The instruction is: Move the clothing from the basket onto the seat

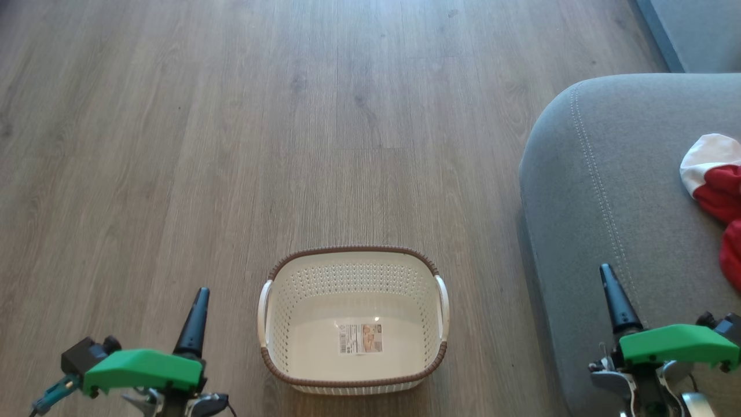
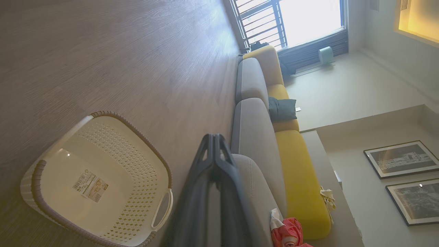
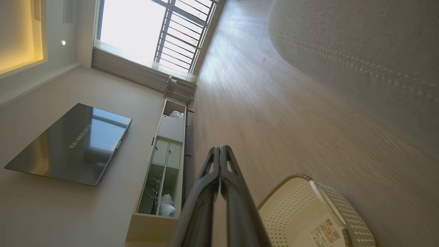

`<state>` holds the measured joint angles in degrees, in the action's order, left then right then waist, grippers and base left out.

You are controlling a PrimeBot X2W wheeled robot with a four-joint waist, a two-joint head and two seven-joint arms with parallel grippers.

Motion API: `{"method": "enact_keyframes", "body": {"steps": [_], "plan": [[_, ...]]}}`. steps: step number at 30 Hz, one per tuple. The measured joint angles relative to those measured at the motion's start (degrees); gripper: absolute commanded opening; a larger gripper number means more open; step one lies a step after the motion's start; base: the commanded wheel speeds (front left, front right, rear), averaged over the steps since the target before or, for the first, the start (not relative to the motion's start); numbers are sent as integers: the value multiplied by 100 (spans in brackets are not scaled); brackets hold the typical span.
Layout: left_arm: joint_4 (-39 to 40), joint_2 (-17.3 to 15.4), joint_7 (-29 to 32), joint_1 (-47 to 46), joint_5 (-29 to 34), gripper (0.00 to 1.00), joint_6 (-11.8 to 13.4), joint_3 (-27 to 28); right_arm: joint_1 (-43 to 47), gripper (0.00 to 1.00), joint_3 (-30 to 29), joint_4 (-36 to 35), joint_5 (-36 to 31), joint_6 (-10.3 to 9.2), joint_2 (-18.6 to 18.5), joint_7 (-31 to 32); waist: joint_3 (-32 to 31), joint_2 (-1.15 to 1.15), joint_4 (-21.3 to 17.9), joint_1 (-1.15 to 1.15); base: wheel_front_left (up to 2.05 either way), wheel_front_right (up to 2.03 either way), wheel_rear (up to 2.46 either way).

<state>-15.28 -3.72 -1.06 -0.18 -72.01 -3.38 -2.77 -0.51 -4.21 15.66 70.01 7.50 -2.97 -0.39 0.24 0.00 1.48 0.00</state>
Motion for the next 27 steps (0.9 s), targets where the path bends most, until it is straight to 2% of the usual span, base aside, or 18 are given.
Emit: {"method": "enact_keyframes", "body": {"steps": [27], "plan": [[-36, 5, 458, -224, -1648, 0, -293, 443, -153, 0, -194, 12, 1725, -1, 0, 453, -5, 0, -117, 0, 0, 0, 0]]}}
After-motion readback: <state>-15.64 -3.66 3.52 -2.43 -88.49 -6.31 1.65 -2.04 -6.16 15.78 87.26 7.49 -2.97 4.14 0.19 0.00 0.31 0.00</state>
